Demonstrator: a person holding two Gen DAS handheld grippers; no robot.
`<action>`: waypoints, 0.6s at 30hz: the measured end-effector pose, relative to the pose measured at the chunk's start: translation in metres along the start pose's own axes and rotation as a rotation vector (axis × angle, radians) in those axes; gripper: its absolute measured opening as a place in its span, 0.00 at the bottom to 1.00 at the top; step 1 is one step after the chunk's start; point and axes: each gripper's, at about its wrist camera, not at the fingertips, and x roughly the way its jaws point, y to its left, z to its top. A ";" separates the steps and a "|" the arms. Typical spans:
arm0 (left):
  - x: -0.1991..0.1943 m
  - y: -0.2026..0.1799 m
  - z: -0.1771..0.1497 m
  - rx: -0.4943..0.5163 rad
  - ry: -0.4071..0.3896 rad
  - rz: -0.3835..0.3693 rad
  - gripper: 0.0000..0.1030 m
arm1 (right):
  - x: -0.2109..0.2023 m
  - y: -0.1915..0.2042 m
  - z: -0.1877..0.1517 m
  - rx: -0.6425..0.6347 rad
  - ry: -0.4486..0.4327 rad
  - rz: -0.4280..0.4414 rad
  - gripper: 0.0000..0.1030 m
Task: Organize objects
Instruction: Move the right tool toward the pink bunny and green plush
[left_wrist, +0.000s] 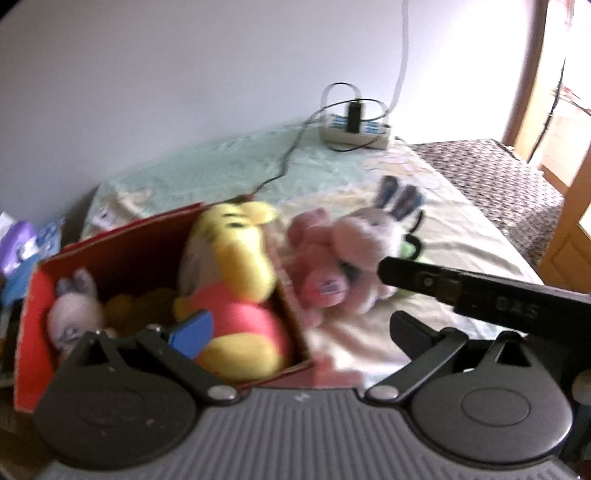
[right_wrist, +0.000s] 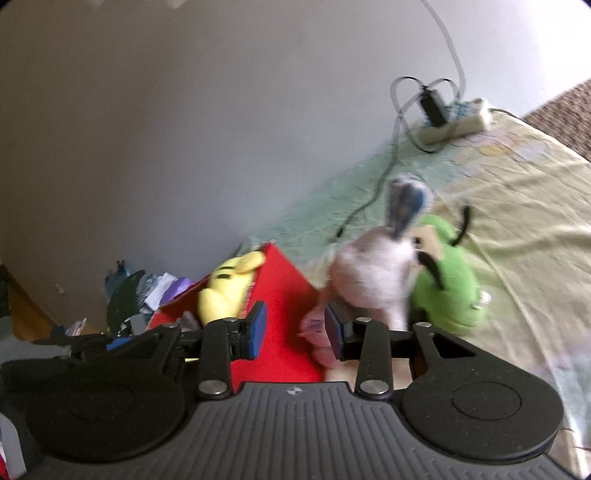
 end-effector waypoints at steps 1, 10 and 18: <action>0.002 -0.006 0.001 0.007 0.002 -0.012 0.99 | -0.002 -0.005 0.002 0.007 0.001 -0.007 0.38; 0.027 -0.051 0.006 0.053 0.028 -0.066 0.99 | -0.020 -0.039 0.010 0.031 0.017 -0.049 0.41; 0.054 -0.068 0.010 0.054 -0.002 -0.083 0.91 | -0.016 -0.063 0.026 0.025 0.076 -0.031 0.45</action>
